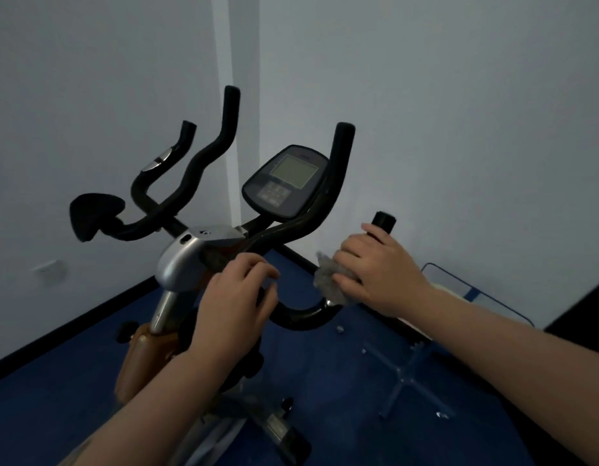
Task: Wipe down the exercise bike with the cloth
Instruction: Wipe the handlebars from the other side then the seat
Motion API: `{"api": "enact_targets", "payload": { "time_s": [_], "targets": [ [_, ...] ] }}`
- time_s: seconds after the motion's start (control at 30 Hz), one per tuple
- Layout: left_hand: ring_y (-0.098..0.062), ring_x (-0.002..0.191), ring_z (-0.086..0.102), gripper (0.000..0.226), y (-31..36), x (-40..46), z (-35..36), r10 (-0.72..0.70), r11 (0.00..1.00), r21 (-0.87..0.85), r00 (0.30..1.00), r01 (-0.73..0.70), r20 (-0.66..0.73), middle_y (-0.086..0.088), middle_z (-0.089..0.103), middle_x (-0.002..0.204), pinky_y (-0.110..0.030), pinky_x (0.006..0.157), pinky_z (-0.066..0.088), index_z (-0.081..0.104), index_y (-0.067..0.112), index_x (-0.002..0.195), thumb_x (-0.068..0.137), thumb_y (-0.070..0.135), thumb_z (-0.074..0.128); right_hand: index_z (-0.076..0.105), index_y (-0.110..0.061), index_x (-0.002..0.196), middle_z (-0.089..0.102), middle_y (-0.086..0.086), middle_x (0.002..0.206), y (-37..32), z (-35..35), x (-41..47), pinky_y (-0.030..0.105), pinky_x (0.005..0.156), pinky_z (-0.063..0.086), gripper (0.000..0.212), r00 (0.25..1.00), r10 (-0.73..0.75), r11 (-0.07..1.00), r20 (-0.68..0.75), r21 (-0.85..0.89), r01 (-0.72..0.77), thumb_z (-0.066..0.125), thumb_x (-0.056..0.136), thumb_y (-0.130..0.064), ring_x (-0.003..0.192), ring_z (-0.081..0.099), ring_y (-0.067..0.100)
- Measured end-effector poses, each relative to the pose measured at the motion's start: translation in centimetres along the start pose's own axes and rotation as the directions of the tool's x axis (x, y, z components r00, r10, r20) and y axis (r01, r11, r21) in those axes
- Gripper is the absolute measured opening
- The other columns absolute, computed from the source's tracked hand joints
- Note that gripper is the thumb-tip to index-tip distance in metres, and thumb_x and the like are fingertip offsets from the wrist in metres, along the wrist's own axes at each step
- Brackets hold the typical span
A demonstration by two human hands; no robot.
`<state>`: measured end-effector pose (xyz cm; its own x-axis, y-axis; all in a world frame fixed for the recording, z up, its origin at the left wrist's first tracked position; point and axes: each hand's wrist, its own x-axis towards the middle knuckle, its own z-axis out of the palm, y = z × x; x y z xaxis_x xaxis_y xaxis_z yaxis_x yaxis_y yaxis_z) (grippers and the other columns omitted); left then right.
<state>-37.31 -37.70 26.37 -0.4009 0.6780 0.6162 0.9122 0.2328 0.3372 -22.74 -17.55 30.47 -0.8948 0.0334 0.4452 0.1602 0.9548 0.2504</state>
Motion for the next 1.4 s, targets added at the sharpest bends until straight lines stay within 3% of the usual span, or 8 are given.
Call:
{"api": "enact_targets", "payload": {
  "time_s": [0.13,0.33,0.53,0.8,0.87,1.03,1.27,1.4],
  "targets": [
    [-0.004,0.066,0.055,0.011,-0.2,0.1,0.1,-0.031,0.996,-0.087,1.000,0.030,-0.001,0.017,0.056,0.101,-0.024,0.052,0.046,0.064,0.025,0.091,0.089,0.029,0.054,0.065,-0.006,0.076,0.058,0.007,0.079,-5.2,3.3,-1.0,0.044,0.111,0.031,0.015,0.954,0.175,0.966,-0.245,0.230,-0.118,0.058,0.083,-0.017,0.082,0.055,0.027],
    [-0.002,0.075,0.056,0.017,0.0,-0.5,0.0,-0.047,0.983,-0.182,0.990,0.023,-0.133,0.016,0.057,0.093,-0.024,0.056,0.047,0.066,0.020,0.084,0.088,0.029,0.052,0.071,-0.010,0.090,0.066,0.007,0.089,1.4,1.5,-0.3,0.043,0.108,0.038,0.030,0.946,-0.289,0.957,-0.146,-0.014,0.290,0.050,0.095,-0.032,0.088,0.063,0.028],
    [-0.002,0.076,0.055,0.020,0.2,-0.5,0.0,-0.078,0.986,-0.159,0.986,0.054,-0.147,0.013,0.058,0.090,-0.022,0.056,0.045,0.065,0.020,0.079,0.087,0.031,0.050,0.069,-0.004,0.087,0.062,0.010,0.089,-3.7,4.3,-1.4,0.046,0.113,0.028,0.020,0.907,0.249,0.950,-0.339,0.268,-0.160,0.052,0.089,-0.015,0.096,0.058,0.030],
    [-0.004,0.073,0.056,0.020,0.1,-0.5,0.0,-0.091,0.986,-0.149,0.988,0.072,-0.125,0.015,0.059,0.082,-0.017,0.059,0.041,0.063,0.022,0.077,0.087,0.031,0.048,0.071,-0.010,0.087,0.064,0.007,0.082,5.1,1.3,0.9,0.043,0.100,0.046,0.028,0.891,-0.397,0.918,-0.221,-0.084,0.388,0.050,0.093,-0.027,0.081,0.063,0.028],
    [-0.003,0.073,0.055,0.019,0.1,-0.5,0.0,-0.099,0.987,-0.136,0.987,0.081,-0.129,0.016,0.058,0.079,-0.015,0.059,0.040,0.062,0.023,0.076,0.087,0.031,0.048,0.071,-0.011,0.086,0.065,0.005,0.084,6.3,1.2,0.7,0.041,0.109,0.038,0.027,0.912,-0.333,0.940,-0.239,-0.156,0.302,0.051,0.091,-0.027,0.089,0.065,0.025],
    [-0.002,0.072,0.054,0.017,0.3,-0.5,0.2,-0.108,0.989,-0.120,0.985,0.091,-0.136,0.019,0.055,0.078,-0.013,0.059,0.039,0.060,0.026,0.075,0.087,0.031,0.049,0.071,-0.009,0.086,0.066,0.009,0.095,-3.6,5.4,-2.2,0.048,0.113,0.028,0.023,0.895,0.203,0.957,-0.398,0.275,-0.095,0.051,0.086,-0.020,0.107,0.057,0.027],
    [-0.002,0.073,0.055,0.020,0.4,-0.5,0.1,-0.129,0.987,-0.115,0.984,0.114,-0.126,0.018,0.056,0.078,-0.012,0.059,0.039,0.063,0.024,0.074,0.087,0.032,0.050,0.070,-0.017,0.083,0.065,0.000,0.084,6.7,0.9,1.3,0.036,0.096,0.048,0.022,0.857,-0.449,0.893,-0.254,-0.156,0.422,0.051,0.090,-0.025,0.085,0.064,0.022],
    [-0.005,0.070,0.055,0.021,0.6,-0.5,-0.1,-0.145,0.985,-0.109,0.980,0.130,-0.134,0.016,0.057,0.077,-0.016,0.059,0.040,0.063,0.022,0.073,0.086,0.032,0.050,0.070,-0.008,0.080,0.065,0.008,0.084,4.2,2.3,0.4,0.046,0.107,0.039,0.020,0.904,-0.119,0.992,-0.410,-0.021,0.121,0.052,0.084,-0.016,0.093,0.063,0.028]
  ]
}}
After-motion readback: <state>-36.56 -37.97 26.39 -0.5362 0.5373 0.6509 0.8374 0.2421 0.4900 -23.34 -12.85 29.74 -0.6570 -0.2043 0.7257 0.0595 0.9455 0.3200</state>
